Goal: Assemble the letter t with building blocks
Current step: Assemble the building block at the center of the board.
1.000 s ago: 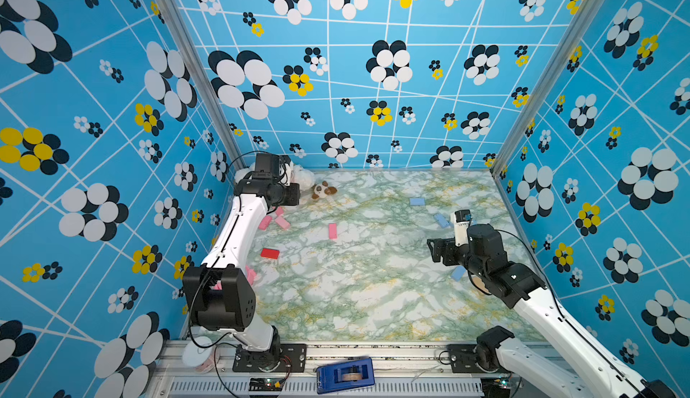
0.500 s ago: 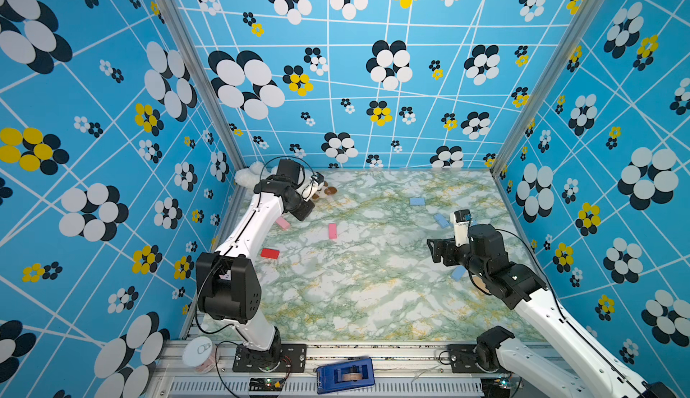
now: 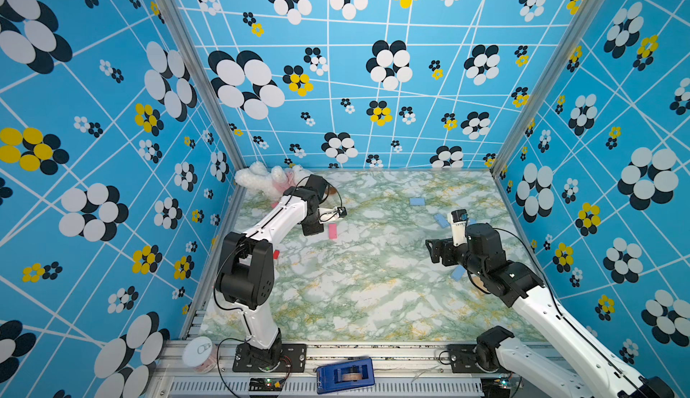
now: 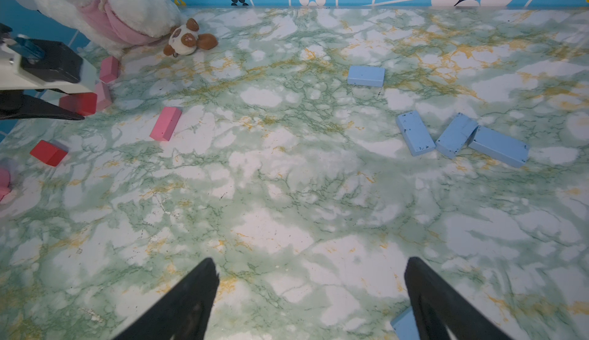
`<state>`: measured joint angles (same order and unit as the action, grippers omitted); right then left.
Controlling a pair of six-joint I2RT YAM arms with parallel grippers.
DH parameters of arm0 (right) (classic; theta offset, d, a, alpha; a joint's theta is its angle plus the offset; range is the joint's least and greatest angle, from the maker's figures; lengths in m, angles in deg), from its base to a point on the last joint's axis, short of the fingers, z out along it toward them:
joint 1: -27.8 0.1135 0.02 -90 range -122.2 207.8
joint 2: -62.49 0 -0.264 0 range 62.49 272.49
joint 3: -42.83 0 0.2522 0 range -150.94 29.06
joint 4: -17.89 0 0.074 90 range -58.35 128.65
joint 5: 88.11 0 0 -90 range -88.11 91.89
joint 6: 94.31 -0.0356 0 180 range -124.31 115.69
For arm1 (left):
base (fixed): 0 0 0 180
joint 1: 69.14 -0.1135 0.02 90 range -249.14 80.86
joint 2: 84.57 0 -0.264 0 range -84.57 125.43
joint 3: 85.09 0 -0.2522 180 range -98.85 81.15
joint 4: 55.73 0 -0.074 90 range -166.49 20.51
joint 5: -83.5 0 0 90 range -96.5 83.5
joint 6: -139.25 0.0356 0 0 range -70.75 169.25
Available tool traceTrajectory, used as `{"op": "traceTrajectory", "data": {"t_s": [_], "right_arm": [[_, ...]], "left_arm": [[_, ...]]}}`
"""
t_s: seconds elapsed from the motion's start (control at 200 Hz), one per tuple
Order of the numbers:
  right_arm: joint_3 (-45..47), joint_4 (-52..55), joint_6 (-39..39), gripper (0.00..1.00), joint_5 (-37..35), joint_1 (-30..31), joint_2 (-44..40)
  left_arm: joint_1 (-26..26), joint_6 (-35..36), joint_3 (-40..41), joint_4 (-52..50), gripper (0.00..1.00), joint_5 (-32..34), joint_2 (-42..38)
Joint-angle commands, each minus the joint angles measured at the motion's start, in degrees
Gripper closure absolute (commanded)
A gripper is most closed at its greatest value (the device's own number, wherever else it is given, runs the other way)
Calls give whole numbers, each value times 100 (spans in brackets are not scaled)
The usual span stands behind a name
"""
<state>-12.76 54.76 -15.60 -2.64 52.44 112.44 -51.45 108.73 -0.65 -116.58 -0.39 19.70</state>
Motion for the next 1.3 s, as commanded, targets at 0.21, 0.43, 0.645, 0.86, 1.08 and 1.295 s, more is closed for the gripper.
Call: {"op": "traceTrajectory", "data": {"t_s": [0.21,0.43,0.645,0.86,1.08,1.295], "right_arm": [[-126,-134,151,5,93,48,107],[-124,-126,166,5,99,43,124],[-109,-128,173,5,102,46,129],[-103,-133,179,5,94,47,132],[-100,-141,180,5,98,47,137],[-104,-140,178,5,102,48,147]], "left_arm": [[154,330,-196,-169,100,96,651],[270,283,-433,-151,100,60,1043],[288,343,-607,-190,100,103,1270],[276,301,-574,7,100,233,1336],[280,336,-504,141,100,306,1377],[298,384,-389,209,100,309,1388]]}}
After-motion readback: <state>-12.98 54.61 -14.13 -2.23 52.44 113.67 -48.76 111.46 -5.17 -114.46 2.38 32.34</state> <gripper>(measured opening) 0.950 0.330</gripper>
